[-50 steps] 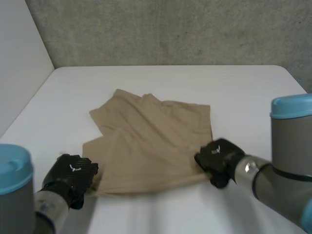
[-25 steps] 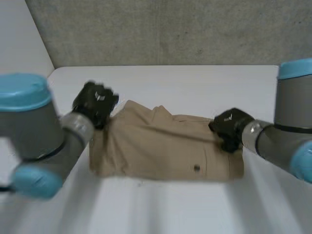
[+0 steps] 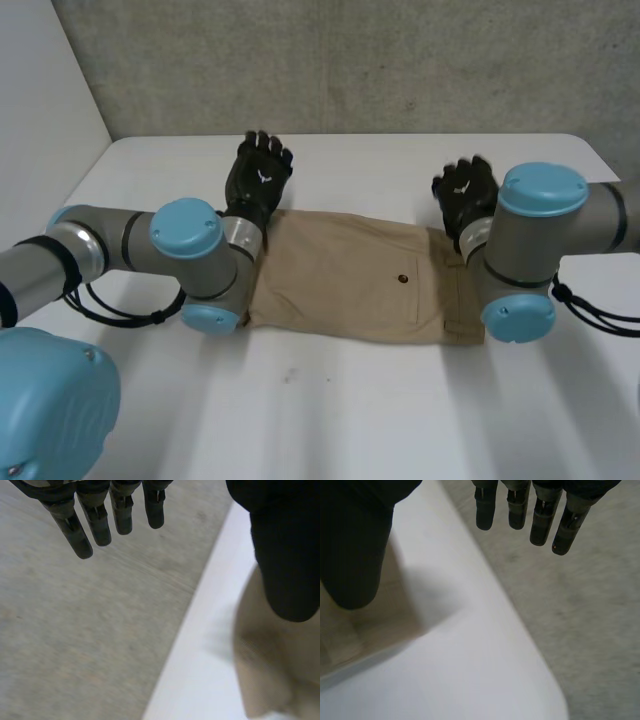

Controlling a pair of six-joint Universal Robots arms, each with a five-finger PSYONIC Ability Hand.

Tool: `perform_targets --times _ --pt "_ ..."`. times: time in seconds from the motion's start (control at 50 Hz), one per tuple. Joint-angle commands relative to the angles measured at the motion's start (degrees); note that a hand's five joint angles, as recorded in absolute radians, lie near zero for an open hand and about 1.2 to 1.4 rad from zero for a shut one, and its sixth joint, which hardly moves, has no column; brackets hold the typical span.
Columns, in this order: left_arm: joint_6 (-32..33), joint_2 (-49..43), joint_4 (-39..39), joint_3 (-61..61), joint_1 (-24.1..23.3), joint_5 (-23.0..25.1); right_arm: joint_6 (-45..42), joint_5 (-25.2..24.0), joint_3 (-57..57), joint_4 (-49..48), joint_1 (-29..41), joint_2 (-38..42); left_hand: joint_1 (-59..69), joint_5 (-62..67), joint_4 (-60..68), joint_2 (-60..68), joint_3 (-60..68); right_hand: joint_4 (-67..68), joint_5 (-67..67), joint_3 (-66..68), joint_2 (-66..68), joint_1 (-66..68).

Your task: Fold the shorts.

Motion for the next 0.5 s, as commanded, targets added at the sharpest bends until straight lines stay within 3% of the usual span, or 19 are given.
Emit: perform_targets --times 0.02,0.14,0.22,0.3,0.4,0.5 --pt "-0.2 8.8 6.8 -8.3 0.4 -0.4 5.2 0.1 6.1 -4.1 -0.1 -10.7 -0.9 -3.1 -2.3 -2.5 -2.8 -3.4 -4.1 -2.3 -2.6 -1.7" --pt "-2.1 18.8 6.4 -18.8 1.4 0.3 6.2 -3.1 12.4 0.5 -0.1 -18.4 -0.9 -3.1 -2.3 -2.5 -2.8 -3.4 -4.1 -2.3 -2.6 -1.7" --pt "-6.8 25.8 4.9 -26.1 3.6 0.5 7.8 -5.7 16.4 6.7 -0.3 -21.2 -0.9 -3.1 -2.3 -2.5 -2.8 -3.4 -4.1 -2.3 -2.6 -1.7" --pt "-13.6 31.5 1.1 -31.4 6.3 0.5 14.6 -8.0 20.1 12.0 -1.1 -23.2 -0.9 -3.1 -2.3 -2.5 -2.8 -3.4 -4.1 -2.3 -2.6 -1.7" --pt "-27.4 34.5 -8.0 -34.1 10.4 0.5 24.2 -13.4 26.8 13.1 -3.6 -25.4 -0.2 -2.3 -1.6 -1.8 -2.1 0.3 -0.4 1.5 1.1 2.0" --pt "-37.3 33.9 -16.6 -33.7 12.4 0.6 25.6 -16.1 32.5 9.5 -6.1 -25.5 9.3 7.2 7.9 7.8 7.4 3.0 2.4 4.2 3.8 4.7"
